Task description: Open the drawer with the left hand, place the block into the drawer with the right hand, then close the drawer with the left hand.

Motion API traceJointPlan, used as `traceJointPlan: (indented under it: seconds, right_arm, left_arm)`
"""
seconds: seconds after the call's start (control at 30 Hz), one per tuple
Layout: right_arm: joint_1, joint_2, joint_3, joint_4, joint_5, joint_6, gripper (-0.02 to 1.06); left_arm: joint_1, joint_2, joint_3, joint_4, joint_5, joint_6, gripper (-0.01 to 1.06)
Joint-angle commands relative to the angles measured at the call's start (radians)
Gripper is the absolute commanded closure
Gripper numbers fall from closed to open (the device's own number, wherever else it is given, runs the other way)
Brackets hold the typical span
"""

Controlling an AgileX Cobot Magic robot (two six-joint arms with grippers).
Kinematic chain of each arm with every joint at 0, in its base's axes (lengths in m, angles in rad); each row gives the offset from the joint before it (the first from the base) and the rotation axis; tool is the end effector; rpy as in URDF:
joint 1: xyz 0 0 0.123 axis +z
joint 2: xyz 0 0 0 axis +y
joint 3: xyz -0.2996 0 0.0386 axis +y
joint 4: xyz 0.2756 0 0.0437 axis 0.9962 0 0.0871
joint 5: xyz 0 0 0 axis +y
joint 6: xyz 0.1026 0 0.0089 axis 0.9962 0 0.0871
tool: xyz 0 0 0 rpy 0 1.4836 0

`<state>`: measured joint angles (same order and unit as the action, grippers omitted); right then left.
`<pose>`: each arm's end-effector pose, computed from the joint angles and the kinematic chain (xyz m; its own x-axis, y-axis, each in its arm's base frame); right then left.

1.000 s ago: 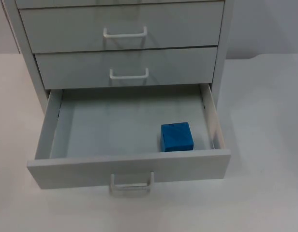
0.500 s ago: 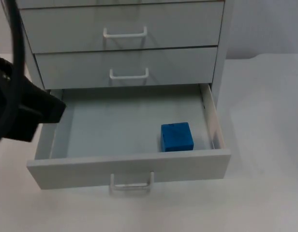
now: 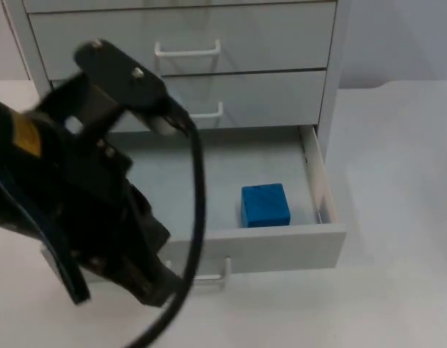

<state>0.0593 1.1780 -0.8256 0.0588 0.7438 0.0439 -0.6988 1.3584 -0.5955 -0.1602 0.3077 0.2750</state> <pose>0.2489 0.0189 0.2734 -0.8481 0.0368 -0.5285 -0.0066 0.9968 0.0800 0.1968 -0.1719 0.1797 -0.5501 0.6213 -0.5580 0.7357 0.6767 0.0281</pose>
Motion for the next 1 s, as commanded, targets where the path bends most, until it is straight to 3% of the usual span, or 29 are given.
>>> traceJointPlan:
  seconds: [0.0,0.1,0.23,0.33,0.47,0.57,0.63,0.67,0.73,0.77,0.83,0.97]
  right_arm:
    - [-0.006,-0.007,0.002,-0.004,-0.002,-0.011,0.29]
    - [-0.006,-0.007,0.002,-0.004,-0.005,-0.011,0.29]
    - [-0.006,-0.007,0.002,-0.004,-0.007,-0.011,0.29]
    - [-0.006,-0.007,0.002,-0.004,-0.009,-0.011,0.29]
    - [-0.006,-0.007,0.002,-0.004,-0.014,-0.011,0.29]
    - [-0.006,-0.007,0.002,-0.002,-0.016,-0.011,0.29]
    - [-0.006,-0.007,0.002,-0.002,-0.016,-0.011,0.29]
    - [-0.006,-0.007,0.002,-0.002,-0.016,-0.011,0.29]
    - [-0.006,-0.007,0.002,0.0,-0.016,-0.011,0.29]
    - [-0.006,-0.007,0.002,0.0,-0.016,-0.011,0.29]
    - [-0.006,-0.007,0.002,0.0,-0.016,-0.011,0.29]
    - [-0.006,-0.007,0.002,0.0,-0.016,-0.011,0.29]
  left_arm:
    - [-0.025,0.041,0.003,0.071,-0.048,-0.061,1.05]
    - [-0.053,0.095,0.003,0.185,-0.084,-0.155,1.05]
    - [-0.069,0.14,0.0,0.285,-0.087,-0.193,1.05]
    - [-0.069,0.169,-0.028,0.328,-0.03,-0.193,1.05]
    - [-0.071,0.239,-0.125,0.388,0.163,-0.198,1.05]
    - [-0.089,0.265,-0.148,0.43,0.171,-0.215,1.05]
    - [-0.13,0.281,-0.148,0.55,0.155,-0.321,1.05]
    - [-0.165,0.287,-0.148,0.678,0.155,-0.446,1.05]
    - [-0.177,0.287,-0.148,0.723,0.155,-0.492,1.05]
    - [-0.205,0.296,-0.148,0.842,0.173,-0.612,1.05]
    - [-0.237,0.309,-0.148,0.982,0.185,-0.719,1.05]
    - [-0.261,0.333,-0.148,1.05,0.18,-0.759,1.05]
